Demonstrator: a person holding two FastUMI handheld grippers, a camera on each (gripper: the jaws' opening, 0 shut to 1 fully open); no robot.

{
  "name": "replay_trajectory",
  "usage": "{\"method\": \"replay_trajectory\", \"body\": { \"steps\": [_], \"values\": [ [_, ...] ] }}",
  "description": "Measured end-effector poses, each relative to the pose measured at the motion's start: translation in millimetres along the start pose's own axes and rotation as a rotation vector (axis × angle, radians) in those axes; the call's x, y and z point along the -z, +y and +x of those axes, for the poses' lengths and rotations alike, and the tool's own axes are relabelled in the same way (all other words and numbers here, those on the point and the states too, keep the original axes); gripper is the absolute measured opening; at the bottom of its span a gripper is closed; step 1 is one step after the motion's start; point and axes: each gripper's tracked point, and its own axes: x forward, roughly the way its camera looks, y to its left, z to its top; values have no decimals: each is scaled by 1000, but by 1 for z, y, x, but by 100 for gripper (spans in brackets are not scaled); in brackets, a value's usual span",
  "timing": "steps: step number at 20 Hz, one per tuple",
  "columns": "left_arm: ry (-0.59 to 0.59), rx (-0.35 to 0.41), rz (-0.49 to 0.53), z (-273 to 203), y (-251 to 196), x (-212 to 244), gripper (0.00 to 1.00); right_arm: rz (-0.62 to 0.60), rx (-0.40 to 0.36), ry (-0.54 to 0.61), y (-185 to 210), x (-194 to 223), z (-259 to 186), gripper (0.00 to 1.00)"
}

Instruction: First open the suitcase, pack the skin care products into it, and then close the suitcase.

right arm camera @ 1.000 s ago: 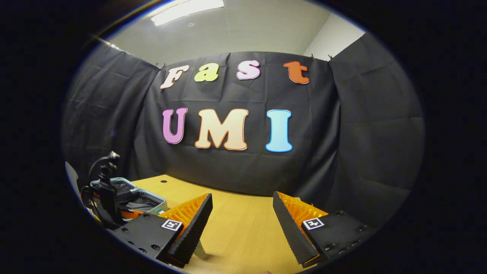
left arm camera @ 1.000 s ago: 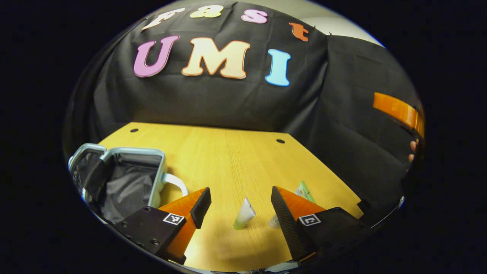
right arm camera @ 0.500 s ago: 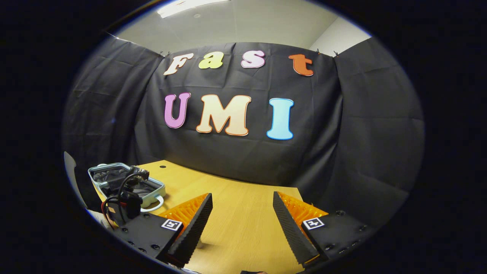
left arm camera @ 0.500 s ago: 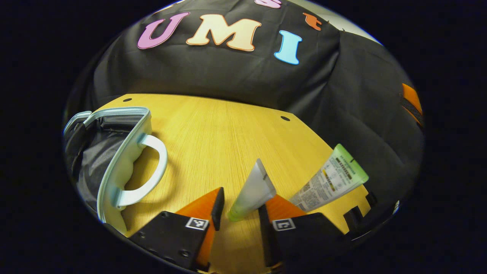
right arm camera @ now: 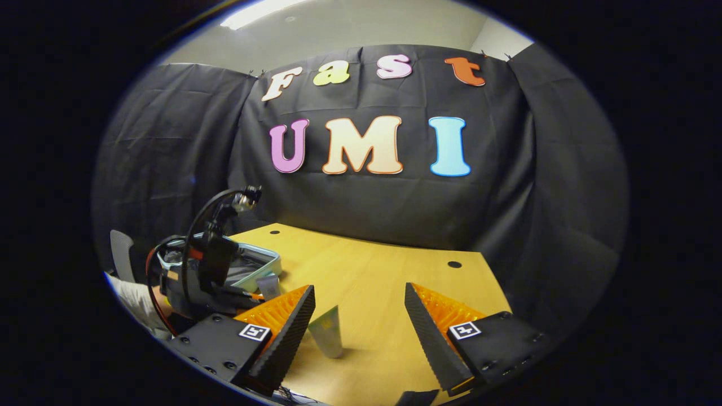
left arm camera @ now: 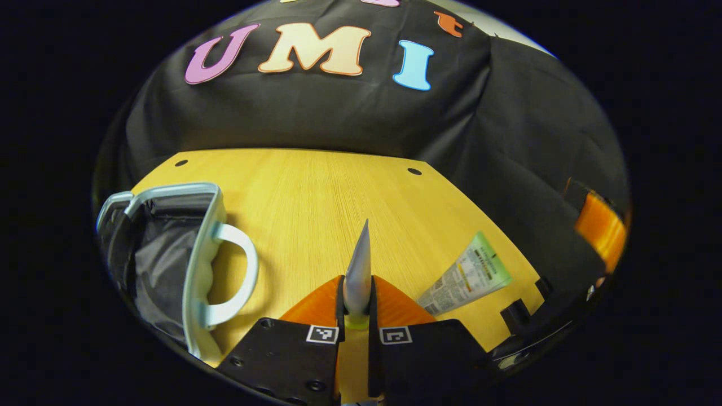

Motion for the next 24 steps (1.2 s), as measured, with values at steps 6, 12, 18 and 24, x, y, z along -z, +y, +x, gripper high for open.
{"method": "replay_trajectory", "body": {
  "steps": [6, 12, 18, 24],
  "values": [
    [-22, -48, -8, -51, 11, -30, 12, -9, -49, 32, 23, 52, 26, 99],
    [-4, -136, -13, -99, 36, -24, 12, -9, -71, 162, 41, 126, 60, 99],
    [25, -200, -70, -128, 55, -5, 12, 14, -40, 203, 40, 152, 80, 88],
    [37, -271, -88, -137, 80, -4, 12, 39, -5, 242, 31, 146, 77, 24]
  ]
}}
